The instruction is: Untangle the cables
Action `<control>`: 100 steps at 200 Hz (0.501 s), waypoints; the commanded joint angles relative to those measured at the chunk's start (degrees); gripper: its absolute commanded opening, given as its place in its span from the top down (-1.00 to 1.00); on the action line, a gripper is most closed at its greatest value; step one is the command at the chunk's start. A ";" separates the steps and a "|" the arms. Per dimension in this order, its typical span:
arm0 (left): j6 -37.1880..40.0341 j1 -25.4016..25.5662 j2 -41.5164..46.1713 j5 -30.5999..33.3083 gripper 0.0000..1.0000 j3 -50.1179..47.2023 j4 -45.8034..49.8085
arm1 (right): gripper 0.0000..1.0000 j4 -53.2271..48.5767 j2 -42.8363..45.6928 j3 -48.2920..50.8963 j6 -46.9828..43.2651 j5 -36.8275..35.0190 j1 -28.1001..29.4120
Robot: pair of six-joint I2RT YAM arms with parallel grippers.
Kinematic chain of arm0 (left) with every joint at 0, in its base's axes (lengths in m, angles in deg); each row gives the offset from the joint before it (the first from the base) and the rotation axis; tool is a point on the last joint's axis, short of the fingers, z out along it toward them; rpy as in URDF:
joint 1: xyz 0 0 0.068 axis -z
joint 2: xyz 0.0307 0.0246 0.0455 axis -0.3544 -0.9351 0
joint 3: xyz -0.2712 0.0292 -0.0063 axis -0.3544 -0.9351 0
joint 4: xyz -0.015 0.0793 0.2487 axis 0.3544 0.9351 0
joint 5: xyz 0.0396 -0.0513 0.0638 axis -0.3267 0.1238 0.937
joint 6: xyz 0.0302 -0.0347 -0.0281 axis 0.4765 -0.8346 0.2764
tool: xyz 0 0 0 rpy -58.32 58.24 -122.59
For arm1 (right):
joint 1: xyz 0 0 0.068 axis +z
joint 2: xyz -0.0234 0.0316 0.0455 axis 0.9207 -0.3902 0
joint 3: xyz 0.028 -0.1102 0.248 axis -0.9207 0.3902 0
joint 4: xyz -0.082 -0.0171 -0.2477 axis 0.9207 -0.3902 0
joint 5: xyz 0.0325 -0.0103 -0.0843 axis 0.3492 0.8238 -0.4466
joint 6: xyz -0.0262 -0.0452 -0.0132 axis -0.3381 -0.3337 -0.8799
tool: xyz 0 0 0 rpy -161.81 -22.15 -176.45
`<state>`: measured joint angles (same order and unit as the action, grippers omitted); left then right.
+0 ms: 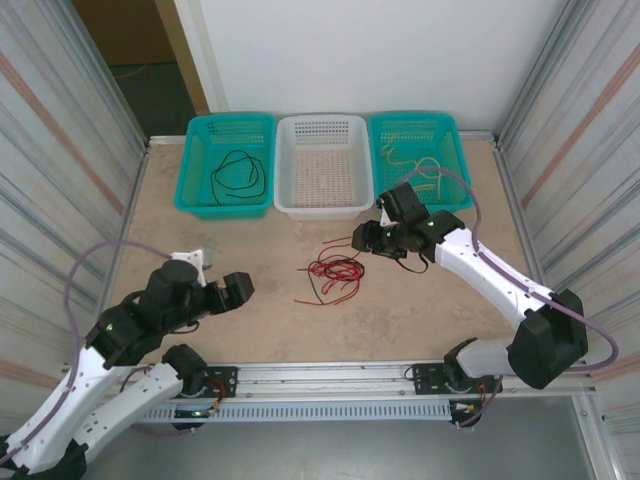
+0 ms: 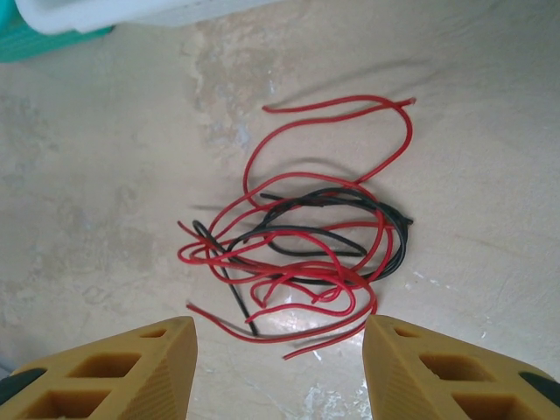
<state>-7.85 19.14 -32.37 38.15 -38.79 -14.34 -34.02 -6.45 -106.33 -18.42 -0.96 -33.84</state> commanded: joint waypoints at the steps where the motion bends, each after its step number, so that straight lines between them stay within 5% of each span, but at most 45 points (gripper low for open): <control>1: -1.28 1.06 -4.80 -5.15 -0.70 -2.68 -5.24 | -0.03 0.22 -1.31 1.40 1.05 -3.14 1.91; 61: -2.80 6.33 -11.82 -2.34 -0.74 -3.43 -14.81 | 0.01 1.69 -9.28 2.48 -0.27 -0.34 2.14; 100: -1.54 7.47 -8.45 2.75 -0.97 -2.94 -13.77 | 0.09 -0.04 -15.47 -1.48 -3.90 -2.76 3.26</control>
<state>-9.68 26.22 -43.67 36.86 -42.14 -27.27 -33.08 -19.56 -104.65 -19.43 -1.90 -31.35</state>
